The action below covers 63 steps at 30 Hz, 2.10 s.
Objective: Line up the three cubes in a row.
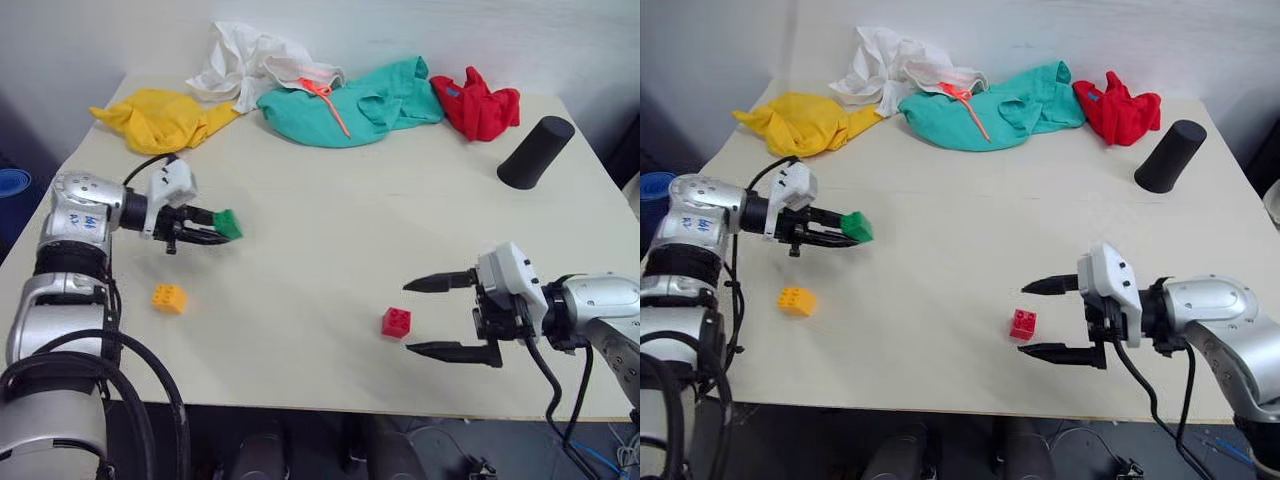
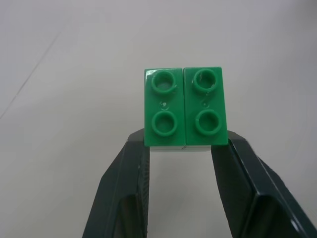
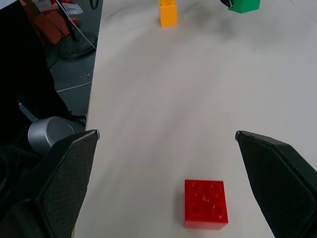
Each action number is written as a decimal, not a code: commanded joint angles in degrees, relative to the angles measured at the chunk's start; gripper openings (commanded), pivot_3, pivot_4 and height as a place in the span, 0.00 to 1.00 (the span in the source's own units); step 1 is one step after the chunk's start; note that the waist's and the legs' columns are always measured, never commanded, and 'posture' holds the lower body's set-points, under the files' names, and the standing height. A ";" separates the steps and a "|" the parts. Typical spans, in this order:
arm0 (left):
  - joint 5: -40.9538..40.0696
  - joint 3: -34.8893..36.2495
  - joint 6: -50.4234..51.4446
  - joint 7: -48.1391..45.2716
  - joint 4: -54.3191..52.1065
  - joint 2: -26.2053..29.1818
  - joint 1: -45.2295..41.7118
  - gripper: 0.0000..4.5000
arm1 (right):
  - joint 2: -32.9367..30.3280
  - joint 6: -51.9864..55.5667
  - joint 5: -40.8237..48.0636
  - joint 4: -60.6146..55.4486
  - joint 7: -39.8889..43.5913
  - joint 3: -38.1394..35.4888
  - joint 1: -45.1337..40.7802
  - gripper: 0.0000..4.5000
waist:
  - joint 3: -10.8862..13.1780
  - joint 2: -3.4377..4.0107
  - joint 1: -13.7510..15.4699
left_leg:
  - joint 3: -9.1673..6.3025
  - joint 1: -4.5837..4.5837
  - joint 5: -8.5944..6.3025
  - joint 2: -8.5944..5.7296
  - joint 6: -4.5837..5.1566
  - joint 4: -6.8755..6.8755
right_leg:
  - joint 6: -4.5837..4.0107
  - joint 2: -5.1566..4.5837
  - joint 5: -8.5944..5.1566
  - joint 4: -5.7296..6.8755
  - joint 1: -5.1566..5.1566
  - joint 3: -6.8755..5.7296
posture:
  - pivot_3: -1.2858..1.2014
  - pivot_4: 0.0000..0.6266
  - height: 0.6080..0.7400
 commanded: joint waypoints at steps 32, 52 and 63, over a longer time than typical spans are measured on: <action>1.31 -20.86 19.75 14.47 -44.16 -6.75 16.12 0.32 | -2.06 -11.26 -6.30 1.05 1.19 -4.05 9.76 1.00 | -0.01 0.02 0.97 | -0.10 0.19 0.05 -0.03 0.01 0.08 | 0.01 0.04 0.01 -0.28 0.25 0.52 | 0.52 0.24 1.00; -1.84 -18.87 23.95 13.00 -42.18 -7.40 14.54 0.70 | -1.16 -11.74 -7.09 2.22 0.87 -1.19 7.04 1.00 | -0.04 0.06 0.91 | -0.27 0.61 0.04 -0.02 0.06 0.02 | 0.02 0.03 0.01 -0.48 0.85 0.40 | 0.52 0.24 1.00; -12.99 12.99 41.31 18.51 -68.00 10.37 41.22 0.99 | 0.25 -10.73 -5.16 6.83 3.55 3.33 -2.28 1.00 | -0.04 0.08 -0.59 | -0.30 0.80 -0.01 0.29 -0.14 -0.09 | -0.11 -0.04 -0.05 -0.47 0.89 0.51 | 0.52 0.24 1.00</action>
